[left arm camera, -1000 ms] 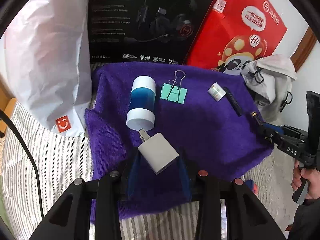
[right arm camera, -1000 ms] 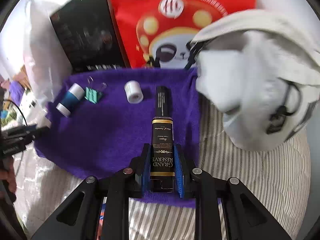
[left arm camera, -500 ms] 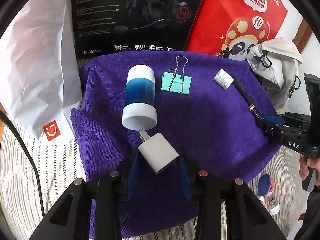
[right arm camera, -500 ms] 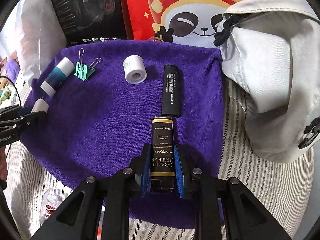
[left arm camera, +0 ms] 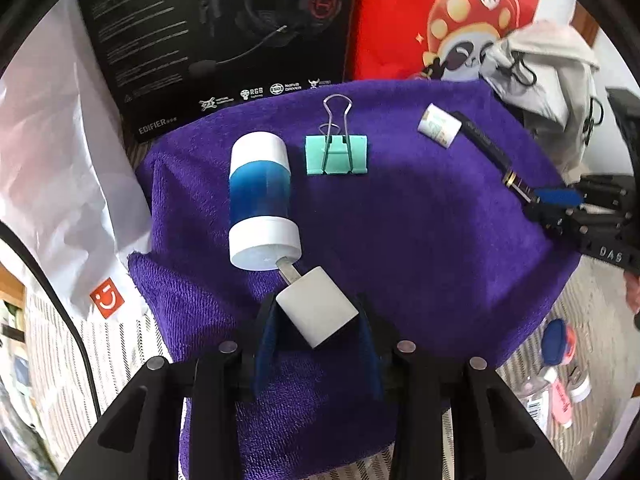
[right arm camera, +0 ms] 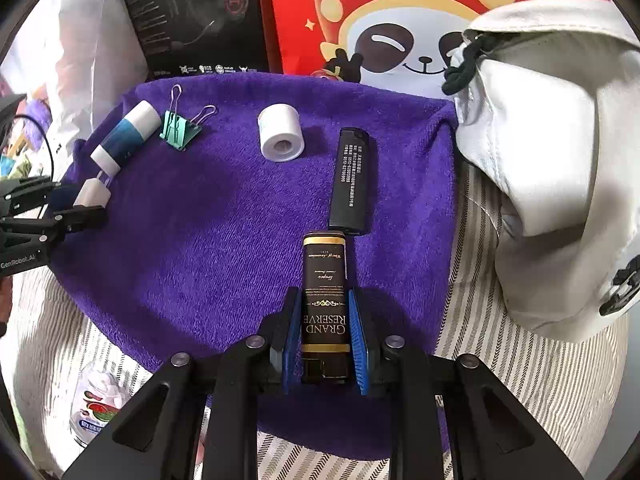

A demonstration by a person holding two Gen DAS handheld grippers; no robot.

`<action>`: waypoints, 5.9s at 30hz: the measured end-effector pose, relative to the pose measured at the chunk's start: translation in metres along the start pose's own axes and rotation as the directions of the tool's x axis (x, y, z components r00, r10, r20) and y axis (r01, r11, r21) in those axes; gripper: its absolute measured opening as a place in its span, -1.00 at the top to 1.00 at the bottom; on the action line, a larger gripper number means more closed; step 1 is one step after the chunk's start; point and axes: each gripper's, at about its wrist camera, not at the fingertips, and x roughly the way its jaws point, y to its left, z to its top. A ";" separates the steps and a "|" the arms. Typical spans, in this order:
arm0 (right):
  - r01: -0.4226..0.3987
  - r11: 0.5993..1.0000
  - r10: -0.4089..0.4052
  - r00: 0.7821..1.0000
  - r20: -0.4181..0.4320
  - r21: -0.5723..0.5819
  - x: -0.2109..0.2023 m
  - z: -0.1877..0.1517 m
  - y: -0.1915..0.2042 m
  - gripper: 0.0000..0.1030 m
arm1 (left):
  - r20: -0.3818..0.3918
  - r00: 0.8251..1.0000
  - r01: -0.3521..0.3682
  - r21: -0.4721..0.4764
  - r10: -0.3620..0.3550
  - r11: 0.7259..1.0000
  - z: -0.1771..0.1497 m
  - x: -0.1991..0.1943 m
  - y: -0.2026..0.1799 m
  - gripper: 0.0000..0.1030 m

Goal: Organize rigid objects
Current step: 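Release the plug on the towel from left tool while right tool releases the box, then grasp the clear mint bottle with left tool while right tool grasps white USB light, then carry the mint bottle over the towel with left tool while right tool carries the light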

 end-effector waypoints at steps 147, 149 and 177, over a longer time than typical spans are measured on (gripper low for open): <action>-0.130 0.980 0.100 0.976 0.193 0.150 -0.087 -0.118 0.040 0.54 | 0.214 0.959 0.235 -0.216 -0.189 0.948 -0.092 -0.073 -0.032 0.25; -0.136 0.980 0.105 0.974 0.198 0.145 -0.088 -0.111 0.039 0.54 | 0.217 0.958 0.234 -0.206 -0.189 0.950 -0.083 -0.074 -0.031 0.25; -0.097 0.995 0.092 0.980 0.175 0.021 -0.003 0.031 0.033 0.54 | 0.053 0.977 0.210 -0.143 -0.205 0.967 0.035 0.020 -0.025 0.25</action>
